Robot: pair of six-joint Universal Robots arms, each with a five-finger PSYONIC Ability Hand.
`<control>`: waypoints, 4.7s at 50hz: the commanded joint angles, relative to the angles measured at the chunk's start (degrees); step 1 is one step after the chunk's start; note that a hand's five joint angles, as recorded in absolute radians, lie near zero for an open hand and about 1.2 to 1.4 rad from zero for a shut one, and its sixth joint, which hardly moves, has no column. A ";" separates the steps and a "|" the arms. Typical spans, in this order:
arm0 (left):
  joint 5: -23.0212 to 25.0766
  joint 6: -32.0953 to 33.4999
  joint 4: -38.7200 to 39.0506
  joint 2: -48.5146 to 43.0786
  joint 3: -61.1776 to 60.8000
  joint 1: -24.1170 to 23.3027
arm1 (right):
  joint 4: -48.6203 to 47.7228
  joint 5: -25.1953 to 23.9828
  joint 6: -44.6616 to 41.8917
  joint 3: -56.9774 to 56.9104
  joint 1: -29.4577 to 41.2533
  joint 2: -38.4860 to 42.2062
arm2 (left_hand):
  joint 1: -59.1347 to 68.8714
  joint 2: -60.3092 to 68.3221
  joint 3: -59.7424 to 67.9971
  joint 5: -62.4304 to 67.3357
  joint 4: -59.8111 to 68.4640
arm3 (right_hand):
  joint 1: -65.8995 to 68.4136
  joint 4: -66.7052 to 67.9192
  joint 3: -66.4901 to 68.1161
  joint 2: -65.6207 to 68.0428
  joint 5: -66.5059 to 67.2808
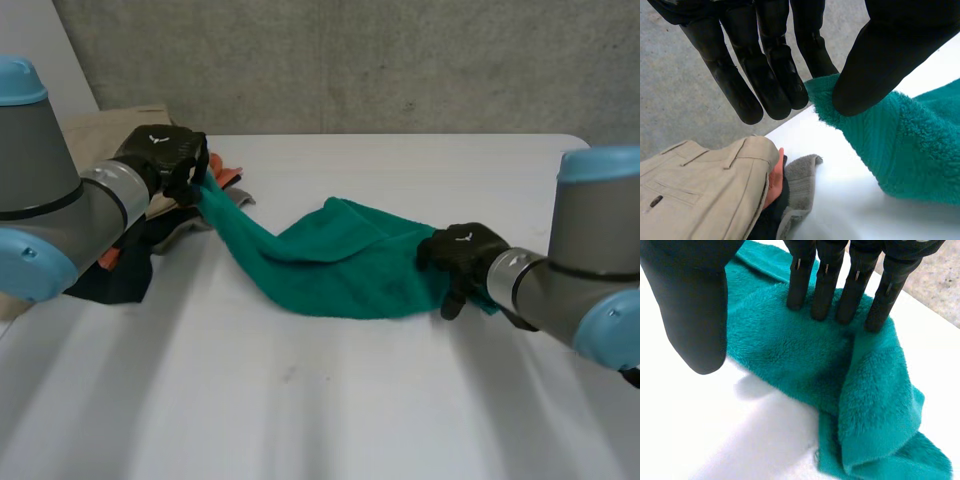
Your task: Fold the laundry.
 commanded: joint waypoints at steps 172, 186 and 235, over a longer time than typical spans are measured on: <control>0.18 12.46 -1.47 8.31 -11.55 3.00 | 6.76 -11.50 -23.90 -23.70 -7.14 13.24 | 14.30 11.52 11.69 13.39 11.26 | 0.70 0.90 0.97 0.75 2.02; -1.05 9.64 -2.26 5.93 -3.98 2.74 | 15.30 -9.92 -29.62 -40.58 -5.73 26.61 | 14.30 11.52 11.69 13.39 11.26 | 9.28 9.48 9.55 9.33 10.60; -0.17 9.64 -4.02 9.63 -7.76 3.62 | 13.37 -12.73 -26.98 -32.94 -7.22 22.21 | 14.30 11.52 11.69 13.39 11.26 | 13.82 14.02 14.09 13.87 15.14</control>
